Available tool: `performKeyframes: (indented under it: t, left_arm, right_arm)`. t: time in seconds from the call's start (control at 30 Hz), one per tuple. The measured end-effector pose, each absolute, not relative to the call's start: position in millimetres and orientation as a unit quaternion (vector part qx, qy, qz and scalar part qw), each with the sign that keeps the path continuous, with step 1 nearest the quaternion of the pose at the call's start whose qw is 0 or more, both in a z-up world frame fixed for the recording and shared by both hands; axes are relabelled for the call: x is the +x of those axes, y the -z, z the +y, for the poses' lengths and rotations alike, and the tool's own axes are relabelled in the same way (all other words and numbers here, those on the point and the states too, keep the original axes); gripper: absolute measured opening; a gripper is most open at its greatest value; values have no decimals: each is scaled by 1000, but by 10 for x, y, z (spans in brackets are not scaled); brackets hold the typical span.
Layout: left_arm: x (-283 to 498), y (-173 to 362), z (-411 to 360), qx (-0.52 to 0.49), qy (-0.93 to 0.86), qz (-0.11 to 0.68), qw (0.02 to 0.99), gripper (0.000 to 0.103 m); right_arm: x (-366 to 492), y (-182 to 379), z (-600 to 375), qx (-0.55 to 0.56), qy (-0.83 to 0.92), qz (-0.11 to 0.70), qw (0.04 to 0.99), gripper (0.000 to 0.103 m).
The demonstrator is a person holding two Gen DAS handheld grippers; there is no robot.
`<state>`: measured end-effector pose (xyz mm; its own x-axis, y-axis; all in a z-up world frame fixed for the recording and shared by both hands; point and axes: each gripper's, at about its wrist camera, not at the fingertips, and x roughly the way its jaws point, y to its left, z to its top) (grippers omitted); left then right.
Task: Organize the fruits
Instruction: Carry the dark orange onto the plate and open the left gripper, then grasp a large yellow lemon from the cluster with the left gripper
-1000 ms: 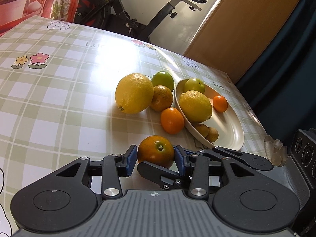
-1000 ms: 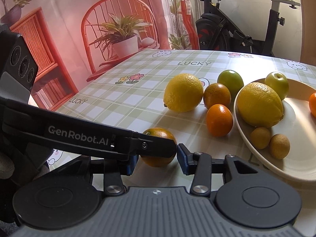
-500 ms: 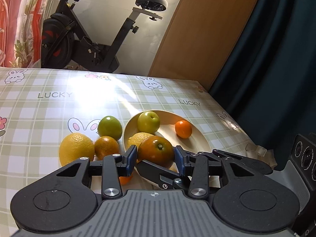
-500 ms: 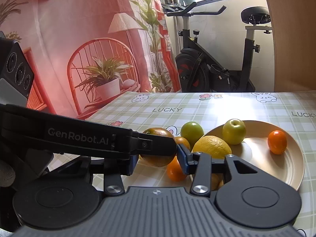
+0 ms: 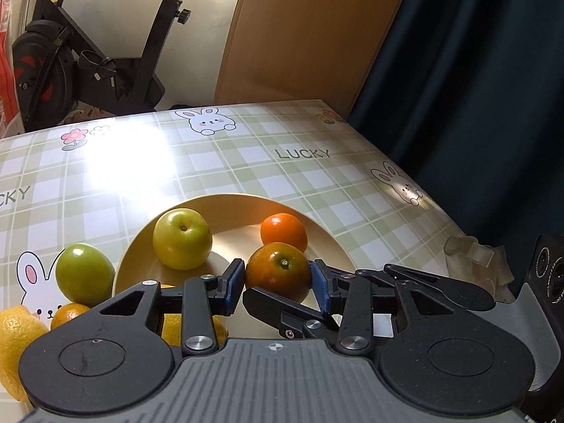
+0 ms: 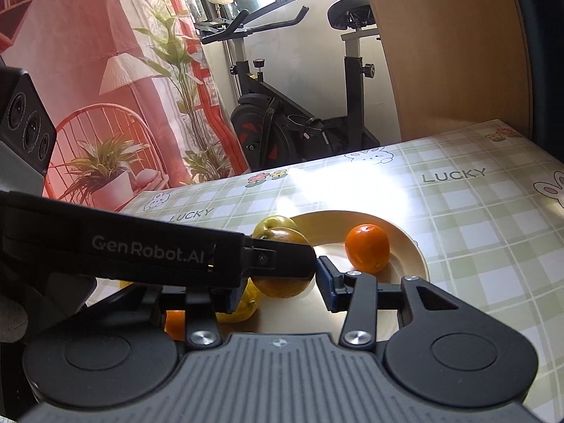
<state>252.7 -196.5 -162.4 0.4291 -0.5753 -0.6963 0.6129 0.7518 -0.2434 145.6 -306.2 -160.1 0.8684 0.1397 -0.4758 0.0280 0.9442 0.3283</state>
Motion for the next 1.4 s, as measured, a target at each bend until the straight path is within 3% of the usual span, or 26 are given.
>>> performKeyframes:
  t: [0.97,1.4]
  left_arm:
    - [2673,1618,-1908,16,320,402,858,44]
    - [2418,1147,-848,-29,304,352,885,44]
  right_arm:
    - [1671,1866,-3124,153,-5,260,953,46]
    - [1248,1744,-2932,126,15,209,970,46]
